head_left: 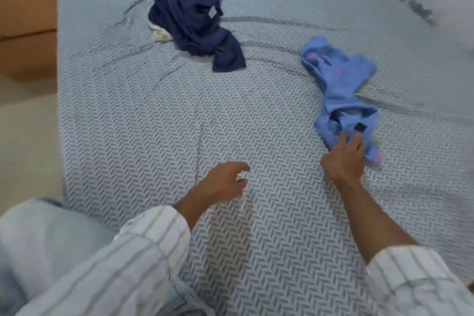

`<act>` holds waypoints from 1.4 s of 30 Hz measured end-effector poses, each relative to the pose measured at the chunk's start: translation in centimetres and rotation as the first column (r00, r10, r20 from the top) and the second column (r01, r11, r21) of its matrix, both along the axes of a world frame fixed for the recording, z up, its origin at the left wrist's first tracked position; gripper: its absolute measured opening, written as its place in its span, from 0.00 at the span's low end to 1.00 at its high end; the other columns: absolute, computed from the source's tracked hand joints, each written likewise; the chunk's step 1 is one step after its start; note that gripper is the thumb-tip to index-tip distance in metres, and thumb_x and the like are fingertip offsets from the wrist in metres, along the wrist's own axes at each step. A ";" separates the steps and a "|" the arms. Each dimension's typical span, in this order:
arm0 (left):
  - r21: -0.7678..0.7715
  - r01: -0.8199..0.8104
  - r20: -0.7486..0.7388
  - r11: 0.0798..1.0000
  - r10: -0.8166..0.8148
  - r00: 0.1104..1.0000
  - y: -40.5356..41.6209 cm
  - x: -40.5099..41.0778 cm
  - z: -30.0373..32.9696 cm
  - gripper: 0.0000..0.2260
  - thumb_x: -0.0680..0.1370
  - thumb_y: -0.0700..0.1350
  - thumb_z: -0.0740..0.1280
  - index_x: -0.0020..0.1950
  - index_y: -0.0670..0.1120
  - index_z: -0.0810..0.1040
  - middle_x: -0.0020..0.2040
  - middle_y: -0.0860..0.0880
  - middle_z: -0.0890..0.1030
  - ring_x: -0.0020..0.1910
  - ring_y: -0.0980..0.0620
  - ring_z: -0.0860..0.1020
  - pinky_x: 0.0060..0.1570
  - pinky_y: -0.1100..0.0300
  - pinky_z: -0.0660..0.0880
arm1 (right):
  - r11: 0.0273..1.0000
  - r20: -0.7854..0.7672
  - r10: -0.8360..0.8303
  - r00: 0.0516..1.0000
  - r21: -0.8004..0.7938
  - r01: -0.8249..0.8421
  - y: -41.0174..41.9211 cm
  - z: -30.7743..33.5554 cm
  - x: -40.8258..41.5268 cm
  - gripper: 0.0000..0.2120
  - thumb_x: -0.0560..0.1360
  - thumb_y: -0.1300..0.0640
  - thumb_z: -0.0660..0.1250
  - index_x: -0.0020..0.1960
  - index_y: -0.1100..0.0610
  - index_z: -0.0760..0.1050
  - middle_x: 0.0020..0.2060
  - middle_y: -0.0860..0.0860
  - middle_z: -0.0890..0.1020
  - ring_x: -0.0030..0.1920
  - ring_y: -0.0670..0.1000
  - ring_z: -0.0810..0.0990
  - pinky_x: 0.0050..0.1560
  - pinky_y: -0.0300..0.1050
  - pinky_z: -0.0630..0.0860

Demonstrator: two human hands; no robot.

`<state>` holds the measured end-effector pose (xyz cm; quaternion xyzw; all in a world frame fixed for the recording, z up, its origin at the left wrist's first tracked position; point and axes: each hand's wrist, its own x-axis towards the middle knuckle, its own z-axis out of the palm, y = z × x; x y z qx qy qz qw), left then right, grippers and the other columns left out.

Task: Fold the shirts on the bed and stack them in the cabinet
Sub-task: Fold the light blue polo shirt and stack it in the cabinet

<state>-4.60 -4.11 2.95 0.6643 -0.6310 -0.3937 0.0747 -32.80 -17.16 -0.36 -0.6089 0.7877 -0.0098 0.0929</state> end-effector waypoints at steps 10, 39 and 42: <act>-0.111 -0.128 -0.077 0.985 0.120 0.990 0.3 4.0 1.1 0.17 0.82 0.44 0.66 0.71 0.49 0.75 0.68 0.51 0.76 0.66 0.53 0.74 0.60 0.69 0.66 | 0.968 0.340 0.250 0.907 -0.074 -0.239 -0.8 2.2 4.7 0.21 0.80 0.53 0.65 0.31 0.57 0.66 0.25 0.52 0.70 0.32 0.57 0.73 0.29 0.47 0.57; -0.140 -0.682 -0.850 0.718 0.266 0.455 7.3 33.5 25.9 0.14 0.74 0.39 0.72 0.59 0.41 0.80 0.53 0.43 0.83 0.51 0.48 0.82 0.53 0.54 0.77 | 0.660 0.712 0.688 0.144 -0.529 -0.534 8.9 27.9 47.0 0.12 0.79 0.60 0.66 0.37 0.61 0.75 0.27 0.53 0.74 0.29 0.46 0.70 0.33 0.44 0.69; -0.195 -0.583 -0.779 0.788 0.237 0.581 7.7 33.8 26.3 0.17 0.75 0.38 0.72 0.63 0.40 0.80 0.62 0.39 0.81 0.62 0.43 0.80 0.64 0.47 0.74 | 0.734 0.819 0.569 0.071 -0.467 -0.494 9.8 29.3 48.3 0.14 0.81 0.57 0.65 0.46 0.69 0.74 0.41 0.69 0.76 0.40 0.66 0.77 0.41 0.63 0.79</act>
